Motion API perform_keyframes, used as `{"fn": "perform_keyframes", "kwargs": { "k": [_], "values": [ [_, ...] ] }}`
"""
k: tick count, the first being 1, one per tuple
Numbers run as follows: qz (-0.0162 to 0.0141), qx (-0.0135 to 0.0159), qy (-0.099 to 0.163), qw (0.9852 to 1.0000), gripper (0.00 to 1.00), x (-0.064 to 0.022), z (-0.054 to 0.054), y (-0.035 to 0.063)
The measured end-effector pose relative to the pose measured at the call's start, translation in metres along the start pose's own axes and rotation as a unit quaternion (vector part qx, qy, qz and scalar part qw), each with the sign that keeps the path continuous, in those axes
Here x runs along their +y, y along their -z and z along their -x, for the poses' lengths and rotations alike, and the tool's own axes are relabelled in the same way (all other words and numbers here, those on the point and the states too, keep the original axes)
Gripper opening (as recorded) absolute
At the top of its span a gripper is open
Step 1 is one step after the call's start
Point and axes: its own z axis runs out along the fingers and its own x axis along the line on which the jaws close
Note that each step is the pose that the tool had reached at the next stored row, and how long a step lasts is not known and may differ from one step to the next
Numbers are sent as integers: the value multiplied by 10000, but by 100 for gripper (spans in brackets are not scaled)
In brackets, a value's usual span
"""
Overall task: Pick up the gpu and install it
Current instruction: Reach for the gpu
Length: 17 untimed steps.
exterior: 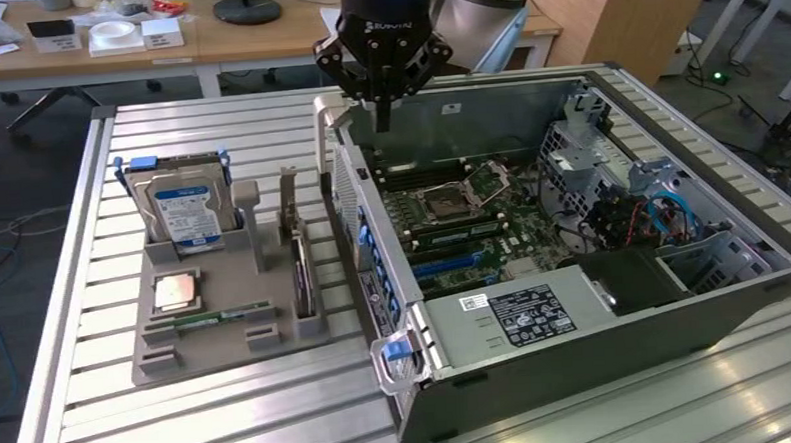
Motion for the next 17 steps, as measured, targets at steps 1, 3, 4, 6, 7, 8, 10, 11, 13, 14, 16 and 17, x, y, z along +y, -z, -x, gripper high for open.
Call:
{"fn": "perform_keyframes", "kwargs": {
  "k": [1,3,4,6,7,8,10,11,13,14,16,17],
  "values": [
    [0,0,0,10000,11,-1,-12,0],
    [0,0,0,10000,11,-3,-36,0],
    [0,0,0,10000,11,-4,-48,0],
    [0,0,0,10000,11,-5,-70,1],
    [0,0,0,10000,11,-6,-78,1],
    [0,-1,0,10000,11,-6,-83,0],
    [0,0,0,10000,11,-7,-91,1],
    [0,0,1,10000,11,-7,-93,2],
    [0,0,0,10000,11,-8,-100,1],
    [0,0,0,10000,11,-8,-103,2],
    [0,0,0,10000,11,-8,-111,2],
    [0,0,0,10000,11,-9,-116,2]
  ]
}}
